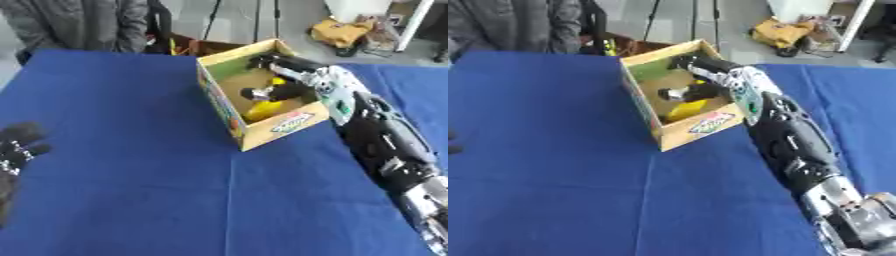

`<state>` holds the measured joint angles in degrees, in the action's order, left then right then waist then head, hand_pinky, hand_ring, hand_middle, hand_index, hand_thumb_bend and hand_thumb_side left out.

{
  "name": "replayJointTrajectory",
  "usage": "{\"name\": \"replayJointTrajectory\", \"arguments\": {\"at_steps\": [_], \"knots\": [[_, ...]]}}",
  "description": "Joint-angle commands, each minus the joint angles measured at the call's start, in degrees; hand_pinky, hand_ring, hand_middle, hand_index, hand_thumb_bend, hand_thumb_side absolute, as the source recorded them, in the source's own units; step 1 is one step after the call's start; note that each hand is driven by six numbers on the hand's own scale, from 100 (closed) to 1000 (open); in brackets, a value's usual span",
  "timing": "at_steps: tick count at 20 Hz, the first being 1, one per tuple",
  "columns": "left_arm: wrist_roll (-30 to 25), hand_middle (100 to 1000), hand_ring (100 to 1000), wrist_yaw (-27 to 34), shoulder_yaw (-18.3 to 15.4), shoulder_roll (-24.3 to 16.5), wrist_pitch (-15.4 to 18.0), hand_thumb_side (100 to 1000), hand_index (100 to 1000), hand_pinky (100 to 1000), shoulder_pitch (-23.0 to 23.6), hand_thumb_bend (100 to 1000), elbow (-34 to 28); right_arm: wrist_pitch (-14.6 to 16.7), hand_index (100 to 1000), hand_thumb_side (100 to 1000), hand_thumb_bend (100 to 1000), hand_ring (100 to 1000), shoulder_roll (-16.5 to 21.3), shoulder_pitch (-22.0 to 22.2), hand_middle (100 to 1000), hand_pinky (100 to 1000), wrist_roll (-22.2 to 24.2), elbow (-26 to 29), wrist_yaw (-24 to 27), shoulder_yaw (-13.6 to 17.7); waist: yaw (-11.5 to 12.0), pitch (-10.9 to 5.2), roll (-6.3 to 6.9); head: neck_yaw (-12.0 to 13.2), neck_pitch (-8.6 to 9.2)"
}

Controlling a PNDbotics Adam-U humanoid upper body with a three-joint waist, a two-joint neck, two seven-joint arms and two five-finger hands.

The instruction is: Pick up objects on the table and place them in the box.

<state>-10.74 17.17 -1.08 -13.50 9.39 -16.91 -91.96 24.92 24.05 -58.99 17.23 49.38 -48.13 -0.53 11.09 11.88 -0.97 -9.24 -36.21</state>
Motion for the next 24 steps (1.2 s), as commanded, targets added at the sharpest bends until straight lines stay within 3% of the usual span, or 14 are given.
{"name": "replayJointTrajectory", "arguments": {"at_steps": [1, 2, 5, 10, 18, 21, 24], "knots": [[0.47, 735, 784, -0.04, -0.98, -0.91, 0.22, 1000, 681, 752, 0.09, 459, -0.73, -0.66, 852, 837, 148, 857, 3.3, 0.4, 875, 910, -2.54, 5.02, 2.84, 3.03, -1.05, -1.35, 0.4, 1.16, -0.45], [0.64, 735, 784, 0.01, -1.17, -0.89, 0.32, 1000, 681, 752, 0.29, 459, -0.72, -1.21, 808, 790, 100, 770, 3.85, 1.36, 795, 853, -3.38, 6.39, 3.68, 4.0, -1.93, -1.46, 0.48, 1.7, -0.58], [1.16, 735, 784, -0.12, -1.75, -1.03, 0.42, 1000, 680, 752, 0.87, 459, -0.59, -2.44, 728, 753, 100, 666, 4.91, 4.78, 695, 808, -5.72, 10.19, 6.02, 7.14, -4.42, -1.7, 0.75, 3.51, -0.88], [2.14, 736, 784, -0.3, -2.71, -1.33, 0.72, 1000, 680, 752, 1.04, 459, -0.63, -5.09, 683, 754, 100, 604, 3.95, 11.06, 622, 780, -9.62, 16.52, 9.92, 9.18, -8.2, -1.55, 1.3, 6.16, -0.69], [3.43, 736, 785, -0.38, -3.89, -1.84, 1.06, 1000, 680, 750, 1.25, 457, -0.55, -11.07, 734, 789, 100, 635, -1.14, 20.85, 670, 805, -15.64, 24.42, 15.94, 9.97, -13.21, -0.89, 2.06, 8.68, -0.3], [3.63, 735, 784, -0.36, -4.01, -1.75, 1.13, 987, 680, 751, 1.24, 454, -0.51, -13.34, 761, 812, 100, 679, -3.22, 24.53, 734, 824, -17.91, 27.33, 18.21, 9.64, -13.94, -0.67, 2.21, 8.92, -0.24], [3.57, 735, 783, -0.42, -3.88, -1.56, 1.08, 1000, 680, 750, 1.23, 455, -0.44, -15.67, 765, 826, 100, 683, -5.14, 28.33, 738, 826, -20.25, 30.94, 20.55, 8.92, -14.07, -0.63, 2.41, 8.86, -0.61]]}}
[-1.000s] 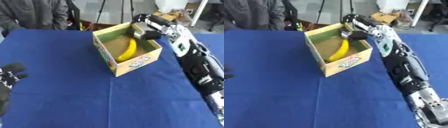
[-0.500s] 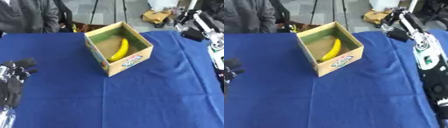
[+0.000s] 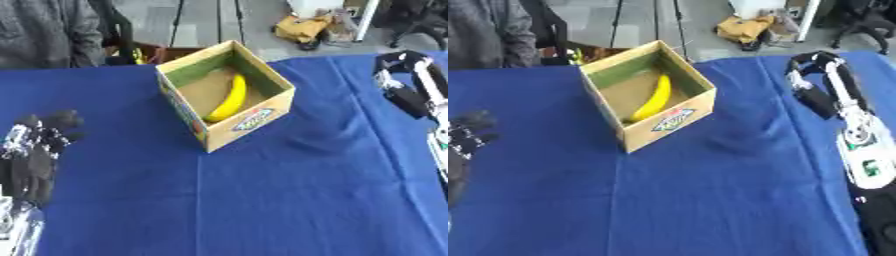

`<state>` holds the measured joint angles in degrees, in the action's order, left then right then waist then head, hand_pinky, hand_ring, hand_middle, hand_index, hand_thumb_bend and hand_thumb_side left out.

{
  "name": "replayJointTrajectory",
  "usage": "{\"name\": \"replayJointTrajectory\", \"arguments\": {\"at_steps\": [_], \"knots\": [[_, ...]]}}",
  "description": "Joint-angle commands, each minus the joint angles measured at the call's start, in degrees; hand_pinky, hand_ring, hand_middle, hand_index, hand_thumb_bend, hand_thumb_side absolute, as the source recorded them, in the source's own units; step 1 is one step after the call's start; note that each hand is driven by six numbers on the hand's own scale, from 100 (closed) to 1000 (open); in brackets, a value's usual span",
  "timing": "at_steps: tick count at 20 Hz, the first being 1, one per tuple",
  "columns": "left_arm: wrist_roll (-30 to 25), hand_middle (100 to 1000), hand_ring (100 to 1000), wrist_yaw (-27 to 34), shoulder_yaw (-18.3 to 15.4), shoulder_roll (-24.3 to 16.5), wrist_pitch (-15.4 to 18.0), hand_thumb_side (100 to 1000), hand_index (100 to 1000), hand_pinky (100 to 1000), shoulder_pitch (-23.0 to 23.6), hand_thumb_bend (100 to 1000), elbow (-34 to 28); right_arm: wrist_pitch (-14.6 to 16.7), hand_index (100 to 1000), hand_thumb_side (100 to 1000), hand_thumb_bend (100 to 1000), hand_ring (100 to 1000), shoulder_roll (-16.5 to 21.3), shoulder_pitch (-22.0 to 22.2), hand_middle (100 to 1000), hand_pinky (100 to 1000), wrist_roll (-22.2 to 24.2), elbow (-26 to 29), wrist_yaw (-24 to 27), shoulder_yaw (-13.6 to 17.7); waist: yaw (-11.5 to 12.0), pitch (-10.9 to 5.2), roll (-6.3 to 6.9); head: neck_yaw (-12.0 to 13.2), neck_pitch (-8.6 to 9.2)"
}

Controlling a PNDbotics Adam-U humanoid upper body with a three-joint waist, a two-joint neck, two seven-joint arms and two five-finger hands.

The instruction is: Pick up objects on the table and place them in the box.

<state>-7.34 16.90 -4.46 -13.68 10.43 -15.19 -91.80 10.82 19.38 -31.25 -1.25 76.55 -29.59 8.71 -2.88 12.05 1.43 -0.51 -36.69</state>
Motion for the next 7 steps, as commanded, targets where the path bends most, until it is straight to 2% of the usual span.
{"name": "replayJointTrajectory", "arguments": {"at_steps": [1, 7], "knots": [[0.15, 735, 783, -0.16, -0.48, -1.28, 0.04, 1000, 680, 750, -0.47, 456, -0.6, -2.4, 765, 827, 100, 681, -1.07, 1.93, 735, 825, -2.59, 5.1, 2.83, -0.58, 0.03, -0.83, 0.06, 0.01, -0.23], [0.04, 735, 783, -0.17, -0.31, -0.94, -0.03, 1000, 679, 750, -0.21, 456, -0.52, -5.55, 761, 835, 100, 657, -3.09, 9.52, 692, 817, -7.26, 12.68, 7.5, -2.8, 0.65, -1.13, 0.04, -0.94, -0.96]]}}
